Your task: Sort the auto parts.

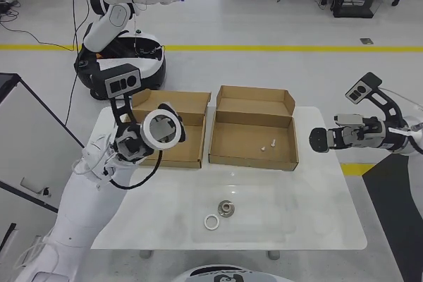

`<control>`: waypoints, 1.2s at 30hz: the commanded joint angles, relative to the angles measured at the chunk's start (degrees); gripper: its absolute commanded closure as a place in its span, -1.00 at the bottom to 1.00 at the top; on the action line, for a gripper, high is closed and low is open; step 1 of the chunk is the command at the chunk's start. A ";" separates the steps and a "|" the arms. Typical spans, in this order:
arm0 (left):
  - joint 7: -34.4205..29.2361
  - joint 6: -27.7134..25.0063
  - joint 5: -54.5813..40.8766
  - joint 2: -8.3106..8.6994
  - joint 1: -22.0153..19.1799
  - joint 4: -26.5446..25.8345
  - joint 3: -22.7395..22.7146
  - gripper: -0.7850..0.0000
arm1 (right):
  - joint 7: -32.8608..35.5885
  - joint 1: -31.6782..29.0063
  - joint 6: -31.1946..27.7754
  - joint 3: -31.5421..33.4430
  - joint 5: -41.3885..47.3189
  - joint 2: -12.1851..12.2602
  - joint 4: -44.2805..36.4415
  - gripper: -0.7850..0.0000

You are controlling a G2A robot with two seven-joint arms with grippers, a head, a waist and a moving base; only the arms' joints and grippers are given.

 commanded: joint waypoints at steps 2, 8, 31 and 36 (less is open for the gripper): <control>0.75 -0.23 -1.76 -0.25 0.25 -0.59 0.40 1.00 | 0.00 0.00 0.00 0.00 0.00 0.00 0.00 -1.00; -0.41 -0.72 -4.93 -0.62 0.09 -0.83 0.49 1.00 | 0.00 0.00 0.00 0.00 0.00 0.00 0.00 -1.00; -0.96 -0.13 -4.96 -0.69 0.02 -0.89 0.46 1.00 | 0.00 0.00 0.00 0.00 0.00 0.00 0.00 -1.00; 0.20 2.25 -2.13 -0.65 0.20 -0.64 0.04 1.00 | 0.00 0.00 0.00 0.00 0.00 0.00 0.00 -1.00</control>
